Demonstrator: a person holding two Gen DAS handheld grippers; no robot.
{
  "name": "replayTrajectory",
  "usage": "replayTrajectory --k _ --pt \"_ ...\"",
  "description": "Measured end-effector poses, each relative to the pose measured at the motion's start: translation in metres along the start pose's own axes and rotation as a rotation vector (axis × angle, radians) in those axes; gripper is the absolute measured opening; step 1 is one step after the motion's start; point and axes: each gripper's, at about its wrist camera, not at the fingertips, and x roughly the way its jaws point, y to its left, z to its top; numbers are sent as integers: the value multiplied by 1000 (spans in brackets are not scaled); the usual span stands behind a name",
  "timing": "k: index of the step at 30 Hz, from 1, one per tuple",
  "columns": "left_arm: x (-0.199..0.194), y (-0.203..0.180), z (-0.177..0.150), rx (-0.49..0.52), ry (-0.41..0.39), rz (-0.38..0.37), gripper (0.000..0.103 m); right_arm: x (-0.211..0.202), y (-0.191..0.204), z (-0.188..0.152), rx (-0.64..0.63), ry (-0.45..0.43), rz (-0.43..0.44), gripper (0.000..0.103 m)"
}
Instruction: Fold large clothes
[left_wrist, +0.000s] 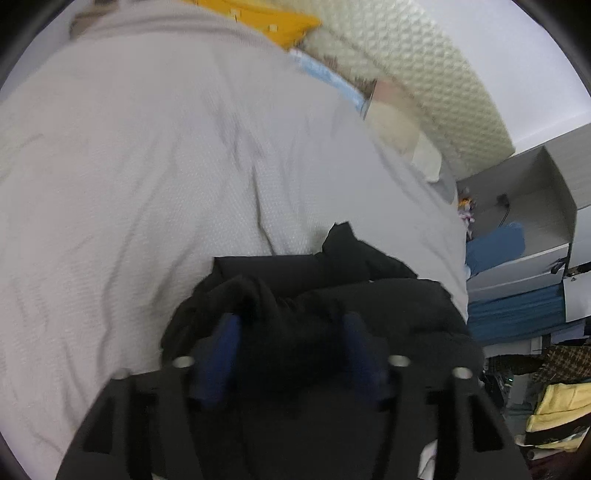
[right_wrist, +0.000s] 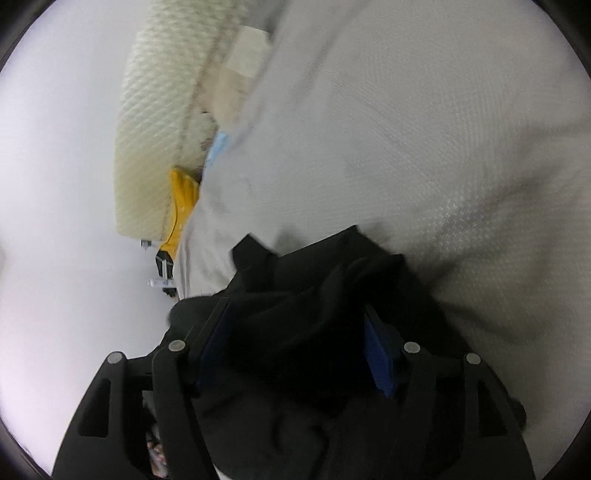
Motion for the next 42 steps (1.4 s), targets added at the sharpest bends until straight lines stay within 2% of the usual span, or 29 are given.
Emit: replayTrajectory --k 2,3,6,9,11,13,15,19,24,26,28,32,38,42 --pt "-33 -8 -12 35 -54 -30 77 -19 22 -12 -69 -21 -24 68" --pt "-44 -12 -15 54 -78 -26 77 -31 35 -20 -116 -40 -47 68" --pt "-83 -34 -40 170 -213 60 78 -59 69 -43 -251 -112 -109 70" --pt "-93 -54 -65 270 -300 111 78 -78 101 -72 -414 -221 -169 74" --pt "-84 -68 -81 346 -328 121 78 -77 120 -96 -549 -294 -236 76" --pt "-69 -78 -92 400 -335 129 78 -61 133 -122 -664 -322 -255 76" --pt "-50 -86 -100 444 -339 133 78 -41 138 -138 -725 -317 -249 81" --pt "9 -99 -102 496 -318 155 78 14 135 -152 -815 -267 -286 82" --pt "76 -109 -96 554 -320 209 78 70 123 -150 -863 -225 -328 88" --pt "92 -109 -95 564 -325 228 79 84 118 -145 -871 -233 -345 99" --pt "103 -111 -88 564 -333 230 79 91 113 -135 -860 -242 -326 102" --pt "117 -108 -68 535 -312 205 79 106 115 -120 -821 -241 -318 103" --pt "140 -107 -46 516 -319 232 82 145 133 -108 -876 -225 -418 103" --pt "153 -106 -40 528 -300 247 83 159 126 -100 -861 -229 -439 103"
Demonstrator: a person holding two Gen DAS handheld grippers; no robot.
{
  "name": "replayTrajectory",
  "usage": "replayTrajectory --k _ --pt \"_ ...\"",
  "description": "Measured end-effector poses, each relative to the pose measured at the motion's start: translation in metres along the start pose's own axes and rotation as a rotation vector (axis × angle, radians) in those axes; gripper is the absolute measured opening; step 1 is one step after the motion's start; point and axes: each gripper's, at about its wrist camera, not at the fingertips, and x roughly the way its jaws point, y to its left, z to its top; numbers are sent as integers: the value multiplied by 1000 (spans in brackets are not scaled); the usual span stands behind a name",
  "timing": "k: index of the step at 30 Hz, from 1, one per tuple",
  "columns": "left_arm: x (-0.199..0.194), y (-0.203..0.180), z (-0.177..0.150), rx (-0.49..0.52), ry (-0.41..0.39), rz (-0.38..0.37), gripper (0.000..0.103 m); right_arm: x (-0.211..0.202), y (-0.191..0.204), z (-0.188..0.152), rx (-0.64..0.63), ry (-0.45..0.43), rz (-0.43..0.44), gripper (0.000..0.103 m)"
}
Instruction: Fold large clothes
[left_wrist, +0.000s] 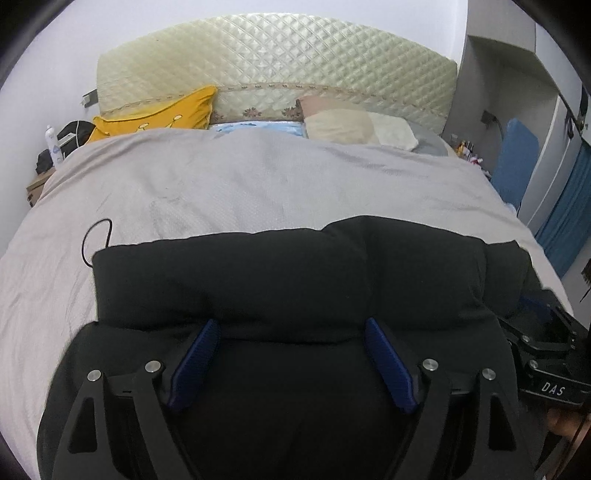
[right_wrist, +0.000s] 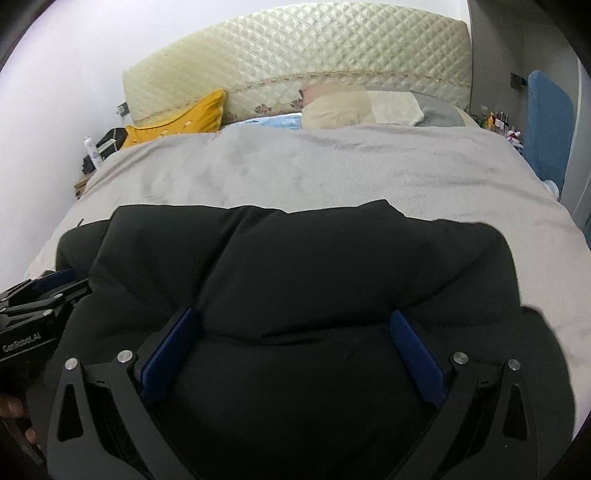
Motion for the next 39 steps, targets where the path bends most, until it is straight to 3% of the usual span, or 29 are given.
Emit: replayTrajectory --k 4,13,19,23,27,29,32,33,39 --pt "9 -6 -7 25 -27 35 85 8 8 -8 -47 -58 -21 103" --pt "16 -14 -17 56 -24 84 85 16 11 -18 -81 -72 -32 103" --pt "4 -7 -19 46 -12 68 85 2 4 -18 -59 -66 12 103" --pt "-13 -1 -12 87 -9 84 85 -21 -7 -15 -47 -108 15 103" --pt "-34 25 -2 51 -70 147 85 -40 -22 -7 -53 -143 -1 103" --pt "-33 34 -2 50 -61 172 85 -47 -37 -6 -27 -155 -16 103" --pt "-22 43 -6 66 -26 293 85 -44 -61 -5 7 -123 -39 103" --pt "-17 45 -9 69 -18 303 85 -41 -68 -6 8 -108 -53 103" --pt "-5 62 -26 0 -11 217 86 -10 -87 -17 43 -37 -27 103"
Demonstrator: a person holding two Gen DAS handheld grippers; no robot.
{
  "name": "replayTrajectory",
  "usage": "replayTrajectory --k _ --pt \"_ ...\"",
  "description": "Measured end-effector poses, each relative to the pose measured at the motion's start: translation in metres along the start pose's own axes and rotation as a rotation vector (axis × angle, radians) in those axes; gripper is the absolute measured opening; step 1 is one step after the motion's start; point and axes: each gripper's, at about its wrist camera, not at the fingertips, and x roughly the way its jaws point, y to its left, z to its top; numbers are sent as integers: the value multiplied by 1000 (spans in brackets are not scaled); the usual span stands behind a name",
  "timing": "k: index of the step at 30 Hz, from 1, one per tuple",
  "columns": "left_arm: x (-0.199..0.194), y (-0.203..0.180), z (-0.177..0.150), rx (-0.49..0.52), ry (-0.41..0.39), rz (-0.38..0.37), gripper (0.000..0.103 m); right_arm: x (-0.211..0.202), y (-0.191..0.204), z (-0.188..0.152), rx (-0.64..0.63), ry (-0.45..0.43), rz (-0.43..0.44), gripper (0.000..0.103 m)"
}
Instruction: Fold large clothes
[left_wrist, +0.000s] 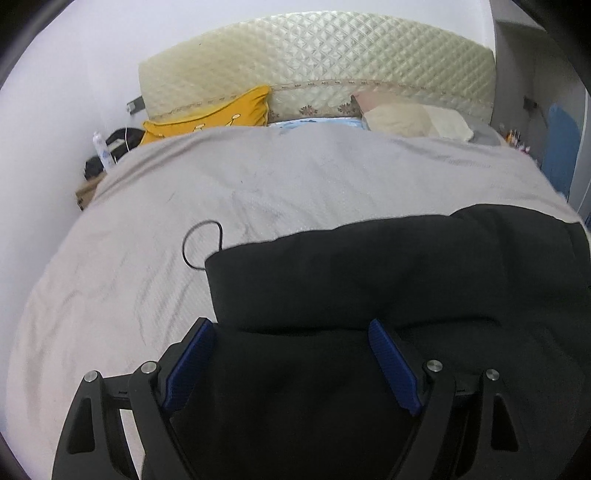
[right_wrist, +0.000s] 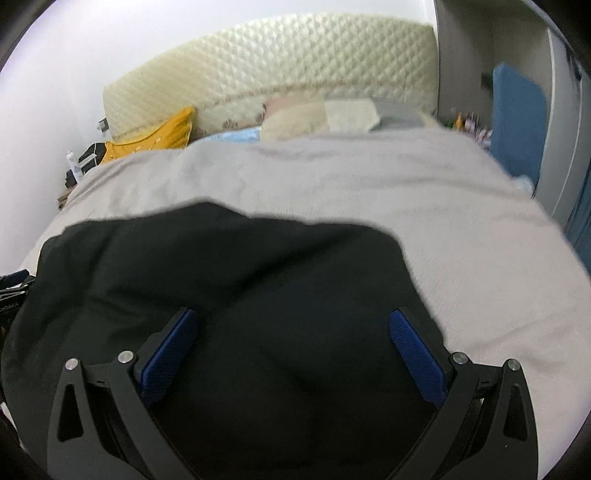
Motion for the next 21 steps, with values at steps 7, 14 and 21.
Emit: replayTrajectory --k 7,14,21 --pt "1 7 -8 -47 8 -24 87 3 4 -8 -1 -16 -34 103" --pt "-33 0 -1 -86 13 -7 87 -19 -7 -1 125 -19 -52 103" --pt "-133 -23 19 -62 -147 -21 87 -127 28 32 75 -190 -23 103"
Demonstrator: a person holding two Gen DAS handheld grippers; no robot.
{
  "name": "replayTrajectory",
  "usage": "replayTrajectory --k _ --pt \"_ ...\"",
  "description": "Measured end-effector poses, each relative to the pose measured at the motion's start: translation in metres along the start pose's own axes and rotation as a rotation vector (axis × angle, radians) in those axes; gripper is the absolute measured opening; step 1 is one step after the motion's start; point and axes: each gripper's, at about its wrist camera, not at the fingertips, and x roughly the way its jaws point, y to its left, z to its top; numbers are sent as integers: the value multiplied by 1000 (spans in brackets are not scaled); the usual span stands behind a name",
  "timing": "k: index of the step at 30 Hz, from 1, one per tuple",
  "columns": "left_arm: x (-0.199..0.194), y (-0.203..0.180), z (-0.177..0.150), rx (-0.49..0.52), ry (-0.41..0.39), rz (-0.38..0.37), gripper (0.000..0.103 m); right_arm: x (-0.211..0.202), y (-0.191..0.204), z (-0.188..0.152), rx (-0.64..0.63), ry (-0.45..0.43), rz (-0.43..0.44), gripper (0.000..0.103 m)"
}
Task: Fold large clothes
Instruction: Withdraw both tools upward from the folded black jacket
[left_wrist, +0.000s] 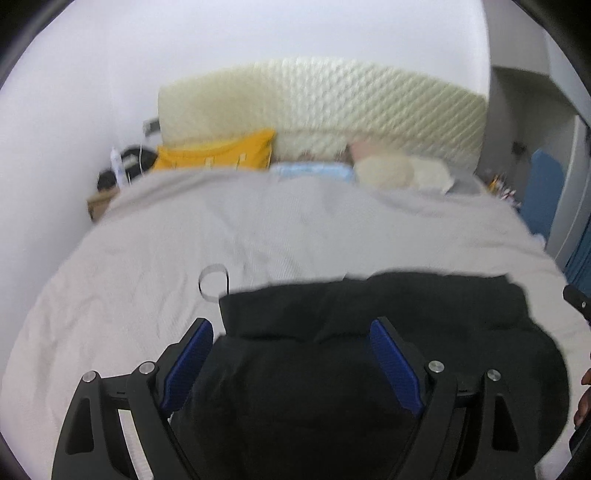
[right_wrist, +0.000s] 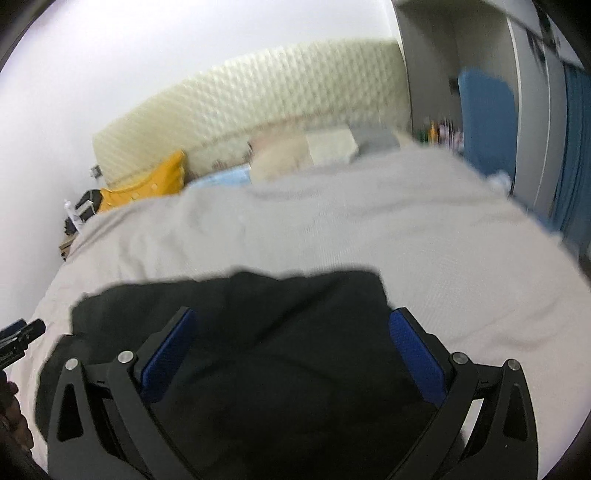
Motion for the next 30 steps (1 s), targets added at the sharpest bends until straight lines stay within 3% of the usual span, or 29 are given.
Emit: replayTrajectory --k 3,16,22,30 --pt "-50 -13 7 3 -57 -53 96 -47 14 13 -26 -69 28 103" --pt "-201 -28 -14 15 -215 -109 96 -214 60 0 -57 -300 131 103" --pt "-253 -46 -37 58 -251 -133 96 -269 72 -22 -64 -361 160 103" --pt "-301 -44 -72 28 -255 -193 96 -310 80 -53 -86 -374 190 103"
